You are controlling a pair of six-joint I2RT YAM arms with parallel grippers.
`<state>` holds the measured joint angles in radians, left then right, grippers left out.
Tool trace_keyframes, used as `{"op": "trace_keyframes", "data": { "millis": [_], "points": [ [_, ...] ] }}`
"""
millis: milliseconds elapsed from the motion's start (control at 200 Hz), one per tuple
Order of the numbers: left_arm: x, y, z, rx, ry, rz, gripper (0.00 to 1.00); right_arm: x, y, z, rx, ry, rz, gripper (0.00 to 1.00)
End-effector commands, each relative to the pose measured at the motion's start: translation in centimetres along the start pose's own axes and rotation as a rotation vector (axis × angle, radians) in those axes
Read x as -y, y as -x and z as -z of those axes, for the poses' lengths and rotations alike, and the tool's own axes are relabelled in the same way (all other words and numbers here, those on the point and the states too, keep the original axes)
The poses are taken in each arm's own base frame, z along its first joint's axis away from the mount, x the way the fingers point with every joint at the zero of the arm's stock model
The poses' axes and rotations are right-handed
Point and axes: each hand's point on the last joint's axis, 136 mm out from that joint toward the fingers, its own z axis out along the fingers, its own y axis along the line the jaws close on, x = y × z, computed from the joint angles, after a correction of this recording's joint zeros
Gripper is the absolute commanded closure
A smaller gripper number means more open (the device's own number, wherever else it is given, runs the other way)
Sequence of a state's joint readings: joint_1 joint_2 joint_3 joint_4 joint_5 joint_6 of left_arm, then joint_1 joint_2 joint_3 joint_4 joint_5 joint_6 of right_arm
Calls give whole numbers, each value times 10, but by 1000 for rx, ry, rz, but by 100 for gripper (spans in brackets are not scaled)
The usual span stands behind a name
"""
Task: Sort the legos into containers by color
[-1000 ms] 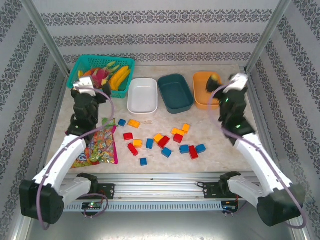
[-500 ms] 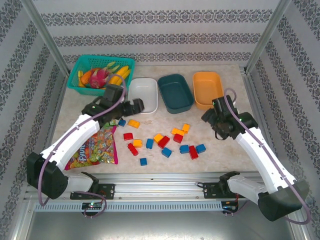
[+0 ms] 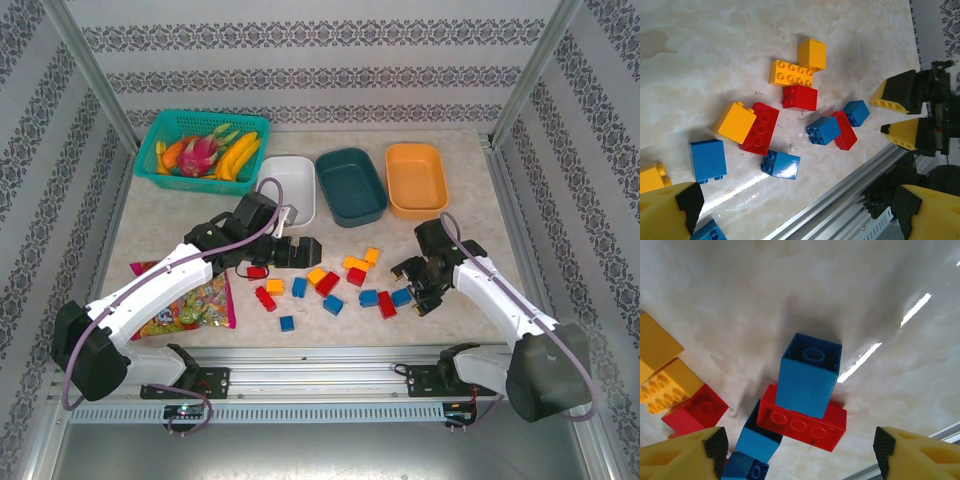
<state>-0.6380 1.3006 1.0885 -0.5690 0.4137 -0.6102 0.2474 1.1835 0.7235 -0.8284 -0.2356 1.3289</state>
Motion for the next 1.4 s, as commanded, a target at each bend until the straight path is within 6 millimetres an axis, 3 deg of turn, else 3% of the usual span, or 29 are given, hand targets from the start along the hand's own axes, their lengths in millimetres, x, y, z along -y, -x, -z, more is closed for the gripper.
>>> {"op": "trace_keyframes", "data": {
  "millis": [0,175,280,525,664,784,859,989,1084,1239,1394],
  "points": [
    [12,-5,2,-7,-47,-38,0,3,-2,-15,-48,3,-76,21],
    [22,-10,-4,-37,-94,-53,0,0,-1,-28,-71,5,-85,26],
    [22,-11,-6,-42,-90,-55,0,-3,2,-32,-65,12,-78,34],
    [26,-6,-9,-42,-96,-60,0,8,8,-43,-55,-36,-80,42],
    [28,-4,-11,-40,-103,-61,0,7,13,-46,-46,-37,-69,51],
    [30,-1,-13,-36,-106,-51,0,-1,17,-37,-15,-34,-25,63],
    [35,7,-11,-11,-112,-40,0,-16,25,-17,52,-3,41,69],
    [50,33,-7,52,-130,-14,0,-51,47,31,201,58,166,68],
    [59,55,-11,77,-125,-8,0,-79,64,53,253,71,231,68],
    [69,96,-21,115,-150,20,0,-133,101,67,300,106,291,68],
    [80,142,-30,165,-177,27,0,-178,140,60,314,101,315,68]
  ]
}}
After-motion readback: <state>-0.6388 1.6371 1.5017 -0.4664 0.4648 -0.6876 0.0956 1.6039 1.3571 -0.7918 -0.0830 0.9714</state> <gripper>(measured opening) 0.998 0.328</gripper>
